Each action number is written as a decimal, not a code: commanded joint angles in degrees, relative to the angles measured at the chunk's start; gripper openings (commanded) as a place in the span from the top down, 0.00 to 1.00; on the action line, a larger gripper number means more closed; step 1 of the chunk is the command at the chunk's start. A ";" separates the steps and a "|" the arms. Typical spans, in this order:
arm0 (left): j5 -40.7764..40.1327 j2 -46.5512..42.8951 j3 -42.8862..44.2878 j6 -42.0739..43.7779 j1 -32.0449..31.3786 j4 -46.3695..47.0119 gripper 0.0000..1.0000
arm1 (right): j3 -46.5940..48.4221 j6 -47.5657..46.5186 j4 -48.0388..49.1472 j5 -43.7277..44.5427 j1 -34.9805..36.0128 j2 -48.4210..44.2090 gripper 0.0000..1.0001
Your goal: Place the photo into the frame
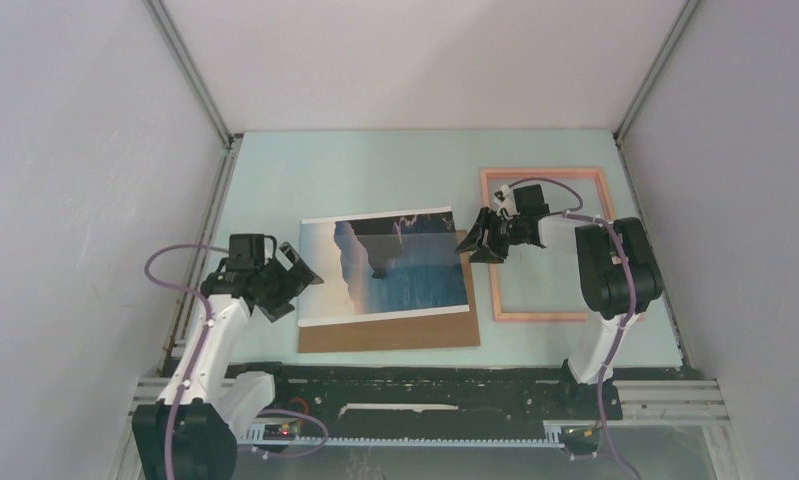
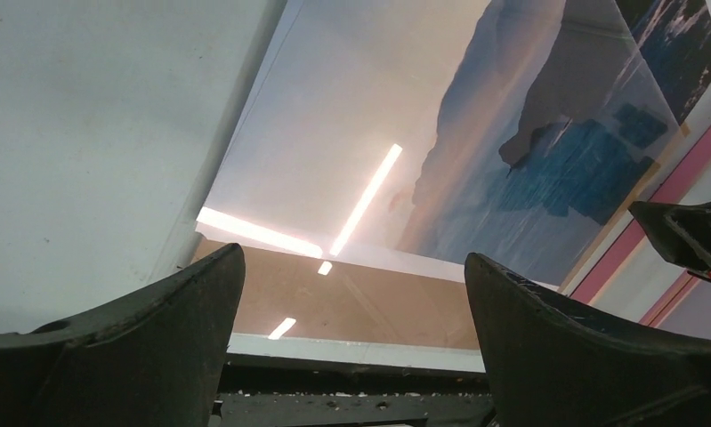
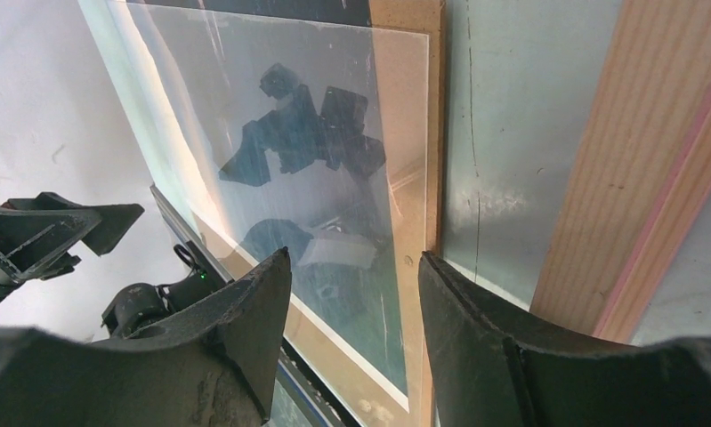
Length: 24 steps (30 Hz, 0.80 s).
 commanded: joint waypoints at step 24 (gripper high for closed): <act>-13.44 9.43 -4.17 -7.44 -5.58 -0.89 0.00 | 0.04 -3.01 -3.39 5.00 -0.70 -6.53 0.24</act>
